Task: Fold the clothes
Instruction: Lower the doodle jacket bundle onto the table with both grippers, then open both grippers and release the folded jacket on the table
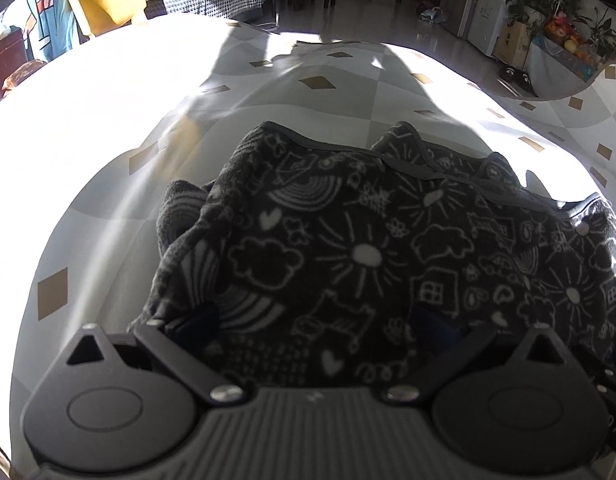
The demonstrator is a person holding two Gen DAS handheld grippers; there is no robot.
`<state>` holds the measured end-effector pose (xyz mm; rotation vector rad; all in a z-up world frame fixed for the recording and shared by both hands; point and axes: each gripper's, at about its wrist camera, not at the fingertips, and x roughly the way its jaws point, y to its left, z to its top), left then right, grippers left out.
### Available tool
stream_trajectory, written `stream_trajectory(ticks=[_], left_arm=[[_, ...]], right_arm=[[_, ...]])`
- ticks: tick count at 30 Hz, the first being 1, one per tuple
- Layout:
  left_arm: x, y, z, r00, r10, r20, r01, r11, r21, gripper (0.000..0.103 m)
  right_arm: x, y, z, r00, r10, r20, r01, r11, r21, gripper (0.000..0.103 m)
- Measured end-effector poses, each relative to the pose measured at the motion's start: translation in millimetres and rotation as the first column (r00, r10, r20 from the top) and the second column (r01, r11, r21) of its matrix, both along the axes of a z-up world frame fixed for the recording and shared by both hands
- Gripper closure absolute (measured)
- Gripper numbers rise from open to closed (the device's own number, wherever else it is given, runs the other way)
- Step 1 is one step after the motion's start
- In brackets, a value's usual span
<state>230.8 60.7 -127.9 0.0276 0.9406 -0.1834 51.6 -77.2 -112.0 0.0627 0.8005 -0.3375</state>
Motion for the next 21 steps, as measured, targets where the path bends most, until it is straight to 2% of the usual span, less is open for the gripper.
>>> stream_trajectory(ticks=[3,6,11,15,17,20,21], left_arm=[[-9,-4,8,0.999,-0.016,0.039,0.015,0.999,0.032,0.003],[-19,-3,22,0.996,-0.03,0.08,0.028,0.999,0.035,0.001],[-42,1,31,0.994,-0.066,0.091,0.063,0.997,0.037,0.0],[-58,2,20,0.995,-0.085,0.042,0.084,0.996,0.041,0.0],[-61,3,13,0.996,-0.086,0.026,0.084,0.995,0.059,0.0],[-58,6,1,0.997,-0.074,0.004,0.073,0.993,0.096,0.0],[-57,8,-1,0.998,-0.067,-0.004,0.067,0.993,0.095,0.0]], right_arm=[[-3,3,6,1.0,0.007,0.007,-0.007,1.0,-0.001,0.047],[-10,2,16,0.999,0.006,0.048,-0.008,0.999,0.043,0.047],[-15,11,22,0.997,0.037,0.064,-0.039,0.998,0.04,0.047],[-16,16,20,0.998,0.052,0.048,-0.053,0.998,0.033,0.047],[-14,19,15,0.999,0.048,0.007,-0.049,0.999,0.001,0.046],[-13,14,1,0.999,0.027,-0.044,-0.027,1.0,0.008,0.046],[-15,11,-1,0.999,0.013,-0.03,-0.012,1.0,0.027,0.046]])
